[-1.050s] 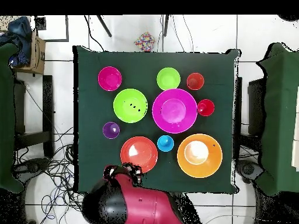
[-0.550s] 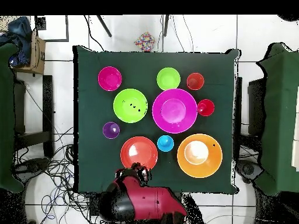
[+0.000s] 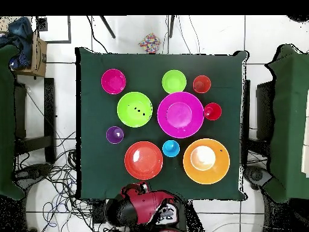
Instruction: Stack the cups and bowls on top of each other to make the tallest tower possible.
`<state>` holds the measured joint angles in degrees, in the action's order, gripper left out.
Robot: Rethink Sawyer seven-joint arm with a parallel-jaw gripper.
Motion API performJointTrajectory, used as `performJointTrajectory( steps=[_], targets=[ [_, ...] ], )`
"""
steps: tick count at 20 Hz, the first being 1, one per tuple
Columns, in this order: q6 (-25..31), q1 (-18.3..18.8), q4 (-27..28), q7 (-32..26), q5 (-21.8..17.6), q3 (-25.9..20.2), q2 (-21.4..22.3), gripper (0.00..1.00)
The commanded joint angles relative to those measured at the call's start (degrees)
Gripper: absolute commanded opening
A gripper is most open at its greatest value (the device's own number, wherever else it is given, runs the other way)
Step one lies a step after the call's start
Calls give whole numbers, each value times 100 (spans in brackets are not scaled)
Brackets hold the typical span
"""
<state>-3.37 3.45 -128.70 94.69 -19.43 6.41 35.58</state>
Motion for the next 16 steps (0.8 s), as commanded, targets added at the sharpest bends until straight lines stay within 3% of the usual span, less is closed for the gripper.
performJointTrajectory(
  steps=[1, 7, 16],
  targets=[
    [-319, -183, 933, 578, -152, -132, -835, 0],
    [-305, -292, 988, 528, -224, -24, -866, 0],
    [-334, 92, 731, 559, -449, -377, -444, 0]
  ],
)
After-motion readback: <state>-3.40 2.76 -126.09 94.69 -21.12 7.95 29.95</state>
